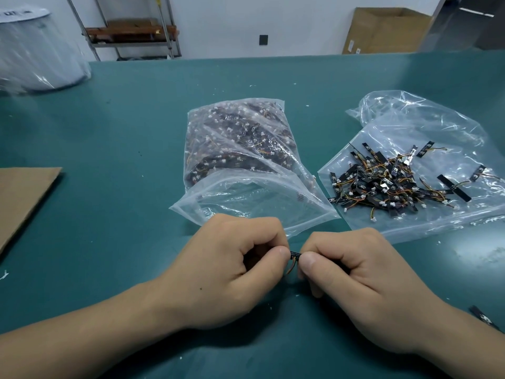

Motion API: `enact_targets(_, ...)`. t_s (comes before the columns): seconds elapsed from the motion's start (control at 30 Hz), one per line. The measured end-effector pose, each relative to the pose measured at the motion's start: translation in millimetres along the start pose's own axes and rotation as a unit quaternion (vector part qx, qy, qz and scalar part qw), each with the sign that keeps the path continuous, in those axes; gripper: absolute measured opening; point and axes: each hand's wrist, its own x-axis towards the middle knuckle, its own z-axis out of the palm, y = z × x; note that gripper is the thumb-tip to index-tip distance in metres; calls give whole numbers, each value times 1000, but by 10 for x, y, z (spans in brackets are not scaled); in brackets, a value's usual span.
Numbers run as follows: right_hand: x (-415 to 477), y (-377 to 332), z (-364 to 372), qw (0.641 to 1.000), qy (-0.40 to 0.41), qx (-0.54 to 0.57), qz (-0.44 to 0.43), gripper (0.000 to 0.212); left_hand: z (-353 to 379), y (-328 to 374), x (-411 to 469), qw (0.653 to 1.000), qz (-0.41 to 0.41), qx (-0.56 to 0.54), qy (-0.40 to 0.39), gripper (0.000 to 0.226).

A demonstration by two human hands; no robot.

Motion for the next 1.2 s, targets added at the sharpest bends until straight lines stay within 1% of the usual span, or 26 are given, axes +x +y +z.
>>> enact_targets(0.17, 7, 16, 0, 998, -28, -44, -21, 43, -3, 14, 4, 999, -7, -40, 25, 19)
enact_targets(0.3, -1, 15, 3, 994, -45, -91, -47, 43, 2, 15, 16, 1000, 8, -1, 18, 17)
enact_targets(0.37, -4, 23, 1, 993, -52, -93, -54, 43, 6, 8, 18, 1000, 8, 5, 11, 17)
enact_targets(0.53, -3, 14, -5, 995, -25, -66, -64, 39, 8, -8, 26, 1000, 3, -5, 16, 16)
enact_targets(0.77, 2, 7, 5, 997, 9, -31, -67, 26, 6, -15, 16, 999, -13, -41, -6, 26)
enact_targets(0.83, -19, 18, 14, 998, 19, 9, -59, 13, 7, -23, 13, 999, -21, -48, -2, 26)
enact_targets(0.87, -33, 24, 21, 997, 22, 44, -51, 12, 11, -28, 11, 998, -24, -51, -1, 25)
enact_targets(0.9, -42, 25, 30, 996, 26, 72, -48, 20, 15, -31, 10, 998, -29, -54, -2, 24)
enact_targets(0.97, -59, 34, 46, 993, 38, 85, -68, 31, 20, -31, 9, 997, -38, -64, -5, 24)
enact_targets(1.07, -54, 44, 48, 993, 52, 56, -91, 31, 3, -29, 10, 996, -38, -86, -9, 23)
enact_targets(1.13, -53, 62, 46, 993, 70, 48, -85, 30, -12, -21, 7, 994, -35, -105, -16, 19)
enact_targets(1.2, -58, 70, 49, 992, 79, 71, -69, 27, -11, -27, 5, 992, -43, -114, -20, 13)
